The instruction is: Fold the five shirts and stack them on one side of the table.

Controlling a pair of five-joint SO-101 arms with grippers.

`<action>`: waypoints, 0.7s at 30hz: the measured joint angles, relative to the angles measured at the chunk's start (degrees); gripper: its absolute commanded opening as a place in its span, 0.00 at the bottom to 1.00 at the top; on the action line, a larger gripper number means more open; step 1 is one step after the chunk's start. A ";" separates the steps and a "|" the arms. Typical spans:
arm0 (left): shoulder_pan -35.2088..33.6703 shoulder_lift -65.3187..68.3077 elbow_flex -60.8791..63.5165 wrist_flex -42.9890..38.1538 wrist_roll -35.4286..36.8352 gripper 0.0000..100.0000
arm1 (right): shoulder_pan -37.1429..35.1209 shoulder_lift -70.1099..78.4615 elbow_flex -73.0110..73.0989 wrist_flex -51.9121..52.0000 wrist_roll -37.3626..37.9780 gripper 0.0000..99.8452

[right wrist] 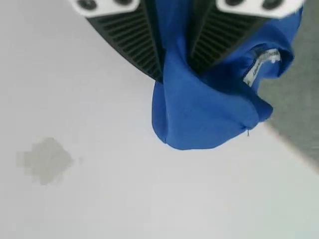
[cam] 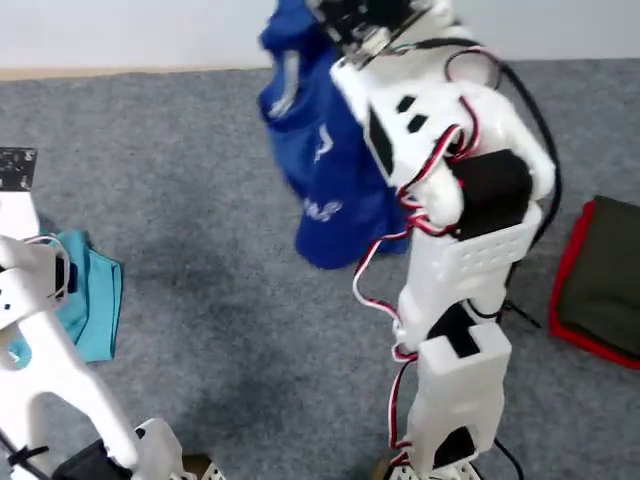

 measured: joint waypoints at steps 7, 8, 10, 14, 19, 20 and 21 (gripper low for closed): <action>0.00 0.00 0.26 0.00 1.58 0.14 | -16.26 4.75 5.27 9.76 -8.18 0.06; 0.00 0.00 0.26 0.00 1.76 0.14 | -17.76 5.80 7.38 9.76 -9.14 0.10; 0.00 0.00 0.26 0.00 2.02 0.14 | -20.40 7.91 11.69 9.76 -10.99 0.18; 0.00 0.00 0.26 0.00 2.11 0.14 | -23.56 9.49 15.12 9.76 -17.85 0.25; 0.00 0.00 0.26 0.00 2.11 0.14 | -23.47 9.49 15.12 9.76 -20.40 0.23; 0.00 0.00 0.26 0.00 2.11 0.14 | -23.38 9.49 15.12 9.76 -20.40 0.23; 0.00 0.00 0.26 0.00 2.11 0.14 | -23.03 9.49 15.12 9.76 -20.48 0.23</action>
